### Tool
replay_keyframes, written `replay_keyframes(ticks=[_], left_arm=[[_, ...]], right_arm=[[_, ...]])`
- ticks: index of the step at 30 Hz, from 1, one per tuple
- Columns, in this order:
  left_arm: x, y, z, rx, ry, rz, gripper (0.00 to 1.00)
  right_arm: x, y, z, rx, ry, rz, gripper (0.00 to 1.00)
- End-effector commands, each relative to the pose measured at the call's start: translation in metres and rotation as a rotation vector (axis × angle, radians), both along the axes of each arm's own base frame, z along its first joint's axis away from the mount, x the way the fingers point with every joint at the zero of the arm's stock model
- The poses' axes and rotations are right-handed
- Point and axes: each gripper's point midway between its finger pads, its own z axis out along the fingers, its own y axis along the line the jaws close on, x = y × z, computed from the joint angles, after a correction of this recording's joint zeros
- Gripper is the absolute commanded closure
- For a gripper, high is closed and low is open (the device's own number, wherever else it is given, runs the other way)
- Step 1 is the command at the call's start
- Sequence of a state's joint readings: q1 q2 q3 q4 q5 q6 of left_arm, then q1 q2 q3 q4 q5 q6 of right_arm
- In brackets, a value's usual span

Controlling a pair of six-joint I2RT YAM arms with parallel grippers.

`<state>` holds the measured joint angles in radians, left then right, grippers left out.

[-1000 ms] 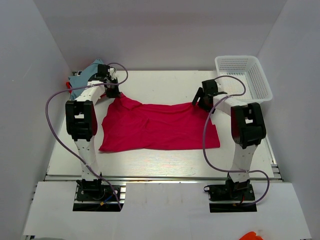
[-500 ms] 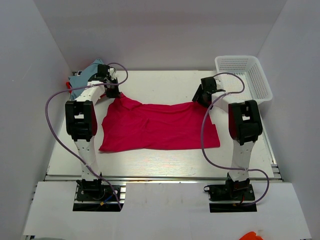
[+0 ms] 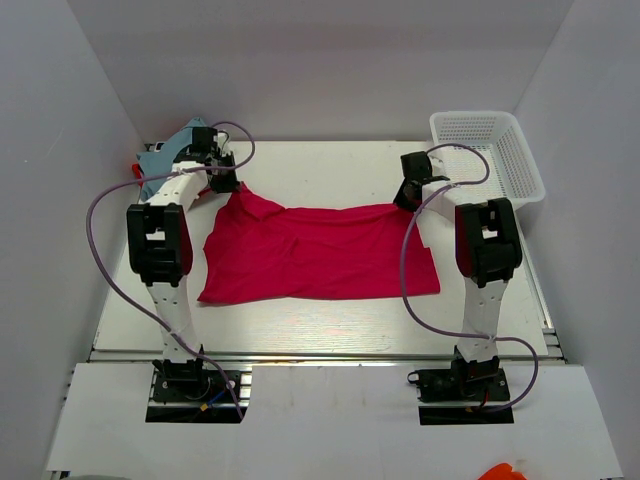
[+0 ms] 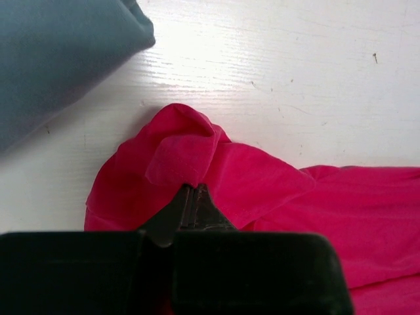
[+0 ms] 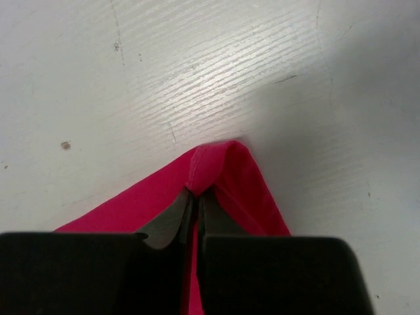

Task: Fold and stack the t-shirts
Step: Grap the side of the flattened tshirt furthest away from the robot with both arms, then fold the other side of the tshirt into a rectangle

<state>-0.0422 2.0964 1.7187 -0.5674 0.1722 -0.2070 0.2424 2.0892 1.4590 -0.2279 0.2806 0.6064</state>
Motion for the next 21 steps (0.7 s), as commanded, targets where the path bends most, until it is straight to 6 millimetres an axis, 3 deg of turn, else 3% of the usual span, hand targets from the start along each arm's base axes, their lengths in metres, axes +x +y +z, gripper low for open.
replay_keyframes(ticks=[1,5,10,11,12,14,16,21], left_arm=[[-0.006,0.003,0.054,0.001,-0.098,0.0,1.0],[-0.025,0.004,0.065,-0.017,-0.094,0.038,1.0],[-0.078,0.004,0.048,-0.054,0.001,0.144,1.0],[-0.097,0.005,0.031,-0.056,0.053,0.155,1.0],[-0.105,0.0,0.042,-0.091,0.029,0.155,1.0],[-0.129,-0.008,0.033,-0.12,0.069,0.152,1.0],[-0.145,-0.01,0.041,-0.144,0.055,0.16,1.0],[-0.173,-0.003,0.06,-0.141,0.051,0.214,1.0]], right_arm=[[0.011,-0.009,0.029,-0.034,-0.055,-0.032,1.0],[0.002,-0.012,0.038,-0.046,-0.05,-0.024,1.0],[-0.016,-0.017,0.054,-0.068,-0.068,-0.004,1.0],[-0.019,-0.019,0.056,-0.078,-0.069,-0.001,1.0],[-0.022,-0.02,0.058,-0.091,-0.066,0.01,1.0],[-0.025,-0.025,0.065,-0.113,-0.072,0.011,1.0],[-0.028,-0.028,0.068,-0.146,-0.068,0.036,1.0],[-0.032,-0.035,0.073,-0.195,-0.039,0.062,1.0]])
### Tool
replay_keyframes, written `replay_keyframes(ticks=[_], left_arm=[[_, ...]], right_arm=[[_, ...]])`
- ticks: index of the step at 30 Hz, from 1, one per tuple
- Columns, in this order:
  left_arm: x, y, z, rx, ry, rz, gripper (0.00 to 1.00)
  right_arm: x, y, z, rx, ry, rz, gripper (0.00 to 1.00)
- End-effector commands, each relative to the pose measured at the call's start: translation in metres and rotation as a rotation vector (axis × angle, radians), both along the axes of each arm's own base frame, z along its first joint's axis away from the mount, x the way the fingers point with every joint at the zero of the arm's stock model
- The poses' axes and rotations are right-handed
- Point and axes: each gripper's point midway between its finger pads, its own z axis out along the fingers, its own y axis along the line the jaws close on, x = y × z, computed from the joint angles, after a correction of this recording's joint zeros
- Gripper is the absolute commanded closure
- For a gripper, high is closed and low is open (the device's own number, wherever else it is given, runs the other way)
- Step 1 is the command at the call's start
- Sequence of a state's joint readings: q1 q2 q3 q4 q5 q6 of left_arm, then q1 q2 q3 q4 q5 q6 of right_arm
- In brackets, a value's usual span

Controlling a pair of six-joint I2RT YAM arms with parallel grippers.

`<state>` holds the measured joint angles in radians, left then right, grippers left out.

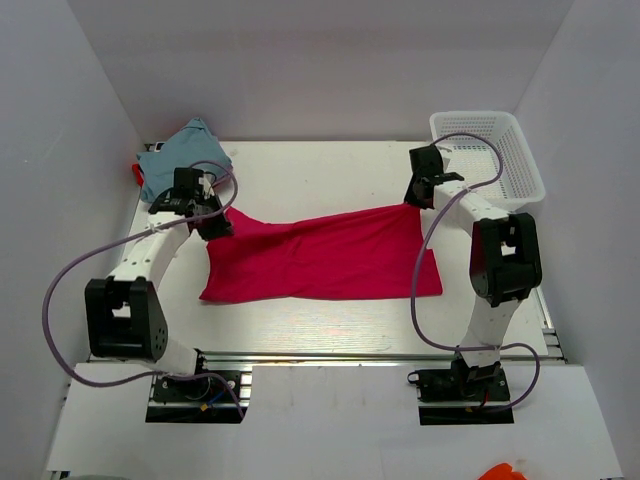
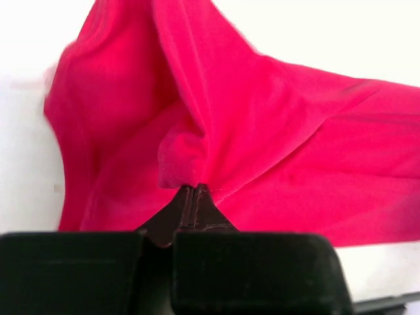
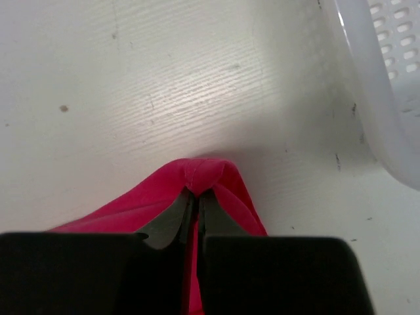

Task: Fold and stack the t-shirts
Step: Fold the other side of the tshirt into a rectangle

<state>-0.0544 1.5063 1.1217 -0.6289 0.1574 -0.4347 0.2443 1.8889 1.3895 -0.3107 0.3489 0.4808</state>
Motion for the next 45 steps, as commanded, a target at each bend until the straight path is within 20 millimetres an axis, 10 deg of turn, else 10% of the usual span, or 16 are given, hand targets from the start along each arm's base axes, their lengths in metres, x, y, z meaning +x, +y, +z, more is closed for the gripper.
replay_keyframes(ticks=[1,25,36,45], left_arm=[[-0.01,0.005,0.039,-0.003,-0.073,0.064,1.0],[-0.126,0.015,0.011,-0.02,-0.005,0.166,1.0],[-0.121,0.017,-0.007,-0.004,0.028,0.174,1.0],[-0.096,0.015,0.006,-0.024,-0.046,0.164,1.0]], right_arm=[[-0.005,-0.014,0.018,-0.087,0.002,0.004,1.0],[-0.054,-0.004,0.043,0.012,-0.01,0.072,1.0],[-0.097,-0.013,0.023,0.033,-0.025,0.059,1.0],[-0.08,-0.013,0.025,0.015,-0.084,0.069,1.0]])
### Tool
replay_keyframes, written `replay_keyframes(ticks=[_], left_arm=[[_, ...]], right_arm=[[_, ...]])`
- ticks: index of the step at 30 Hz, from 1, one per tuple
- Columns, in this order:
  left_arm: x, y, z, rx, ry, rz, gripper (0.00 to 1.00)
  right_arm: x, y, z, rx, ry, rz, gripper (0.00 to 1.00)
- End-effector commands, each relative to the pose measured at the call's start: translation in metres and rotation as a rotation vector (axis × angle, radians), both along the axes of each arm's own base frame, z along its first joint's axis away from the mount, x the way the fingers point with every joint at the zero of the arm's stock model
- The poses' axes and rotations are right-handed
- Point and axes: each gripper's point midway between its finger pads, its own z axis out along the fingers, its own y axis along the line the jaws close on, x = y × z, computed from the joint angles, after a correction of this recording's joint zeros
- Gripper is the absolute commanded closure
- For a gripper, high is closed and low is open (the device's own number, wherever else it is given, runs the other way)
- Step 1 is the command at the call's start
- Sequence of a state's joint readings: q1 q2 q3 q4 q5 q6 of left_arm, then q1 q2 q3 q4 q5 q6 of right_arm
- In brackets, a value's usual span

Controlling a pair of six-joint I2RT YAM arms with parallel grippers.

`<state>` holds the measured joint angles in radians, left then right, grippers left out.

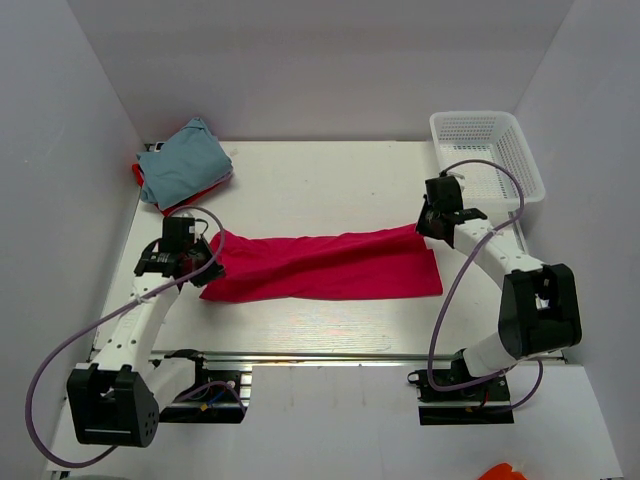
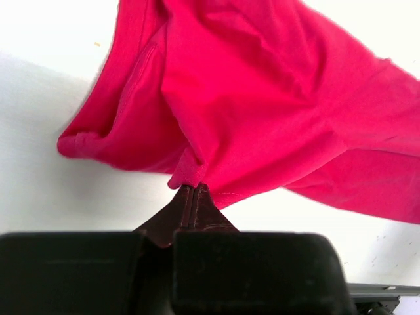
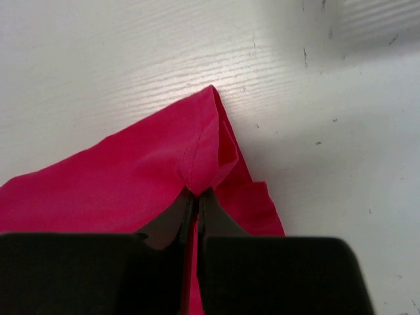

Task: Fold and stack the t-shirts
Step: Fold the other side of the tshirt into a rectangle

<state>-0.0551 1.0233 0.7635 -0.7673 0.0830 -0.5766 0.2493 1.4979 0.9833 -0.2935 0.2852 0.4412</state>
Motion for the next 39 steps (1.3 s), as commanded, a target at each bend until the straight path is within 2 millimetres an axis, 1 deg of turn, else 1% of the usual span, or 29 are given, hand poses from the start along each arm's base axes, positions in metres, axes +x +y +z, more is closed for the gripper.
replay_keyframes(ticks=[1,2,3,4,5,6,7,8,10,12,13,14,16,17,18,19,22,24,25,26,27,28,29,30,33,34,35,36,39], left_arm=[[0.031,0.0,0.021,-0.011,-0.111,0.017,1.0],[0.038,0.002,0.023,-0.003,-0.124,0.024,1.0],[0.052,0.003,0.028,0.003,-0.135,0.029,1.0],[0.062,0.004,0.032,0.004,-0.144,0.05,1.0],[0.071,0.004,0.035,0.004,-0.153,0.05,1.0],[0.086,0.008,0.037,0.015,-0.143,0.067,1.0],[0.093,0.01,0.038,0.025,-0.14,0.074,1.0],[0.104,0.01,0.048,0.024,-0.154,0.074,1.0],[0.109,0.009,0.041,0.021,-0.115,0.081,1.0],[0.109,0.009,0.041,0.021,-0.115,0.081,1.0],[0.111,0.009,0.043,0.02,-0.124,0.081,1.0],[0.109,0.009,0.039,0.015,-0.114,0.09,1.0],[0.106,0.009,0.043,0.014,-0.126,0.09,1.0],[0.098,0.015,0.039,0.042,-0.104,0.11,1.0],[0.094,0.017,0.043,0.052,-0.109,0.117,1.0],[0.089,0.019,0.041,0.06,-0.099,0.122,1.0],[0.072,0.022,0.035,0.066,-0.09,0.137,1.0],[0.066,0.024,0.032,0.075,-0.089,0.143,1.0],[0.062,0.024,0.024,0.077,-0.068,0.142,1.0],[0.059,0.026,0.023,0.08,-0.068,0.156,1.0],[0.054,0.026,0.014,0.076,-0.042,0.165,1.0],[0.051,0.026,0.009,0.078,-0.03,0.164,1.0],[0.05,0.024,0.006,0.071,-0.026,0.159,1.0],[0.044,0.024,-0.002,0.073,-0.005,0.158,1.0],[0.041,0.024,-0.011,0.068,-0.003,0.166,1.0],[0.043,0.024,-0.01,0.067,-0.012,0.166,1.0],[0.04,0.024,-0.014,0.069,0.0,0.166,1.0],[0.04,0.023,-0.019,0.062,0.008,0.161,1.0],[0.039,0.021,-0.021,0.055,0.018,0.155,1.0]], right_arm=[[0.032,0.002,0.03,0.0,-0.131,-0.007,1.0],[0.037,0.003,0.032,-0.007,-0.138,0.0,1.0],[0.042,0.003,0.026,-0.016,-0.125,0.001,1.0],[0.056,0.006,0.042,-0.016,-0.166,0.005,1.0],[0.06,0.007,0.044,-0.02,-0.173,0.008,1.0],[0.072,0.009,0.048,-0.023,-0.178,0.012,1.0],[0.073,0.009,0.047,-0.028,-0.168,0.012,1.0],[0.075,0.007,0.043,-0.037,-0.153,0.004,1.0],[0.079,0.005,0.05,-0.048,-0.17,-0.007,1.0],[0.077,0.002,0.051,-0.051,-0.176,-0.019,1.0],[0.073,0.0,0.045,-0.056,-0.163,-0.018,1.0],[0.07,0.0,0.045,-0.059,-0.161,-0.015,1.0],[0.066,0.0,0.042,-0.055,-0.15,-0.013,1.0],[0.058,-0.001,0.034,-0.05,-0.133,-0.015,1.0],[0.056,-0.001,0.032,-0.052,-0.128,-0.015,1.0],[0.052,-0.001,0.026,-0.051,-0.116,-0.014,1.0],[0.038,-0.006,0.025,-0.049,-0.113,-0.026,1.0],[0.03,-0.008,0.023,-0.049,-0.106,-0.028,1.0],[0.028,-0.008,0.024,-0.042,-0.109,-0.03,1.0],[0.022,-0.01,0.018,-0.042,-0.099,-0.032,0.99],[0.02,-0.01,0.019,-0.038,-0.099,-0.031,0.99],[0.019,-0.01,0.018,-0.037,-0.099,-0.031,0.99],[0.013,-0.009,0.013,-0.025,-0.084,-0.027,0.99],[0.012,-0.007,0.012,-0.021,-0.085,-0.022,0.99],[0.005,-0.006,0.008,-0.009,-0.071,-0.016,0.97],[0.002,-0.005,0.005,-0.005,-0.064,-0.019,0.97],[0.0,-0.007,0.006,-0.004,-0.064,-0.023,0.97],[-0.007,-0.008,-0.001,-0.005,-0.045,-0.022,0.97],[-0.015,-0.007,0.0,0.016,-0.049,-0.033,0.96]])
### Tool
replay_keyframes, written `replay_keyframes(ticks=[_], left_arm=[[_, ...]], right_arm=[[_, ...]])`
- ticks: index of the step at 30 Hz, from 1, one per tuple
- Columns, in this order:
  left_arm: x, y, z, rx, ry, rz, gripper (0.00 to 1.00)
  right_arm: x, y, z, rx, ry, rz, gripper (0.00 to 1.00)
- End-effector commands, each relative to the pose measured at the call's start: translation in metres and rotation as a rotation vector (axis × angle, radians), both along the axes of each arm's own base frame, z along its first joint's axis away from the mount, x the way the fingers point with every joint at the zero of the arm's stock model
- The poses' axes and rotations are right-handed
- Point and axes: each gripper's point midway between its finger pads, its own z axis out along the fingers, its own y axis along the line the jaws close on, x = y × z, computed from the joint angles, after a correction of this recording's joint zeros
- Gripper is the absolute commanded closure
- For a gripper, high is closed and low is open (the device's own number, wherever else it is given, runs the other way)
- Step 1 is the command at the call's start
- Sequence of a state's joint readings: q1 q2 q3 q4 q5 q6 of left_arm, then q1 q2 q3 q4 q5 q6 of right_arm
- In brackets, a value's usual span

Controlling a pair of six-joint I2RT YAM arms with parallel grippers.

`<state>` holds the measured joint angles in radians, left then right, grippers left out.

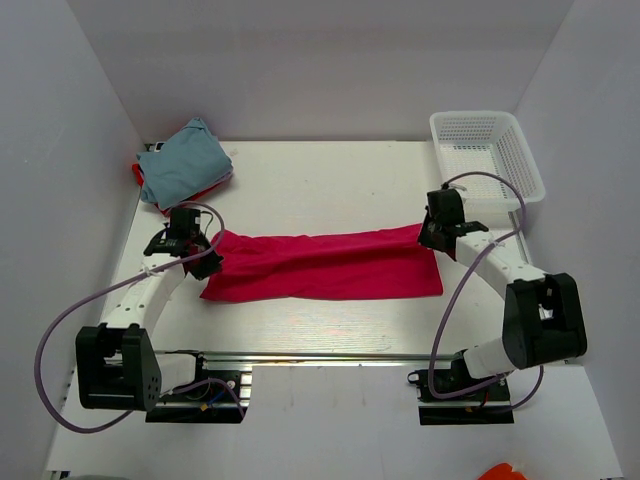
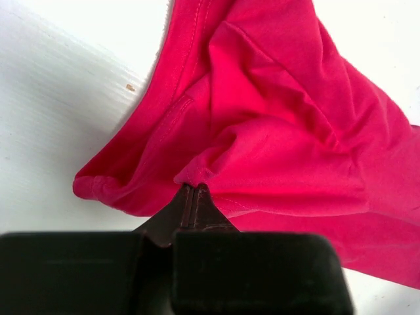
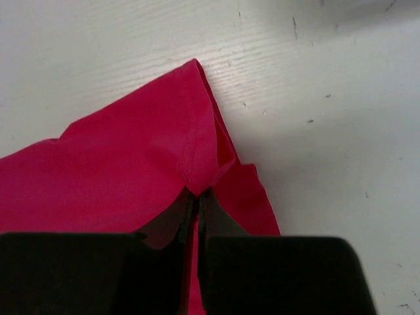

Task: Fold and stack the t-shirts
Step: Fold the other side of the tshirt into a rectangle, then rotate the tshirt 90 degrees

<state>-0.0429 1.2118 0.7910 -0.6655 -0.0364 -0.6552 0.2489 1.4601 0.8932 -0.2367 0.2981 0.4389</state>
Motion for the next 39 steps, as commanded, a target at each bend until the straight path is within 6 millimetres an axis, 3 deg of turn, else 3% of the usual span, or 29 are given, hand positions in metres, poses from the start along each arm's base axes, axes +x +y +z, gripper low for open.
replay_keyframes(ticks=[1,2,3,8,10,12,13,14,15,18,20,22,25,27,30,31,32,33,34,36,38,39], left_arm=[[0.005,0.001,0.004,-0.003,-0.03,0.012,1.0],[0.002,0.001,0.001,-0.003,-0.02,0.012,1.0],[-0.004,0.0,-0.005,-0.01,0.006,0.007,1.0],[-0.031,-0.002,-0.015,-0.006,0.086,-0.003,0.77],[-0.043,0.005,-0.013,0.012,0.111,0.015,0.52],[-0.041,0.009,-0.001,0.028,0.083,0.049,0.3],[-0.04,0.011,0.001,0.035,0.07,0.063,0.16],[-0.035,0.014,0.012,0.042,0.042,0.079,0.03],[-0.034,0.013,0.018,0.036,0.028,0.089,0.0],[-0.016,0.007,0.036,0.02,-0.049,0.073,0.0],[-0.005,-0.007,0.042,-0.031,-0.087,0.014,0.0],[0.018,-0.019,0.049,-0.066,-0.167,-0.062,0.0],[0.045,-0.055,0.053,-0.201,-0.256,-0.236,0.0],[0.06,-0.077,0.049,-0.306,-0.279,-0.323,0.0],[0.063,-0.096,0.019,-0.375,-0.183,-0.372,0.0],[0.068,-0.095,0.015,-0.368,-0.171,-0.364,0.0],[0.066,-0.096,-0.002,-0.36,-0.114,-0.365,0.0],[0.066,-0.096,-0.002,-0.36,-0.114,-0.365,0.0],[0.061,-0.091,-0.023,-0.337,-0.042,-0.335,0.0],[0.065,-0.081,-0.034,-0.288,0.01,-0.295,0.0],[0.062,-0.065,-0.058,-0.203,0.105,-0.234,0.0],[0.072,-0.063,-0.056,-0.186,0.1,-0.226,0.0]], right_arm=[[-0.012,-0.002,0.003,0.033,-0.017,-0.023,0.95],[-0.017,-0.003,0.0,0.035,-0.01,-0.029,0.92],[-0.023,-0.003,-0.002,0.039,-0.005,-0.027,0.76],[-0.056,-0.01,-0.023,0.03,0.077,-0.042,0.62],[-0.064,-0.016,-0.025,0.016,0.084,-0.068,0.49],[-0.064,-0.022,-0.011,0.006,0.034,-0.081,0.34],[-0.064,-0.023,-0.007,0.002,0.025,-0.081,0.18],[-0.059,-0.02,0.008,0.015,-0.022,-0.07,0.1],[-0.057,-0.019,0.013,0.017,-0.038,-0.061,0.1],[-0.046,-0.006,0.036,0.057,-0.102,0.009,0.1],[-0.038,0.005,0.045,0.089,-0.14,0.07,0.1],[-0.035,0.023,0.05,0.144,-0.153,0.15,0.1],[-0.023,0.05,0.055,0.219,-0.175,0.25,0.1],[-0.017,0.068,0.045,0.267,-0.148,0.302,0.1],[-0.015,0.08,0.026,0.304,-0.09,0.332,0.1],[-0.016,0.081,0.017,0.305,-0.064,0.329,0.1],[-0.016,0.079,0.005,0.304,-0.031,0.315,0.1],[-0.017,0.08,0.005,0.304,-0.03,0.318,0.1],[-0.02,0.076,-0.007,0.298,0.003,0.295,0.1],[-0.024,0.073,-0.019,0.29,0.039,0.285,0.1],[-0.033,0.067,-0.034,0.256,0.076,0.271,0.1],[-0.04,0.064,-0.042,0.24,0.107,0.272,0.1]])
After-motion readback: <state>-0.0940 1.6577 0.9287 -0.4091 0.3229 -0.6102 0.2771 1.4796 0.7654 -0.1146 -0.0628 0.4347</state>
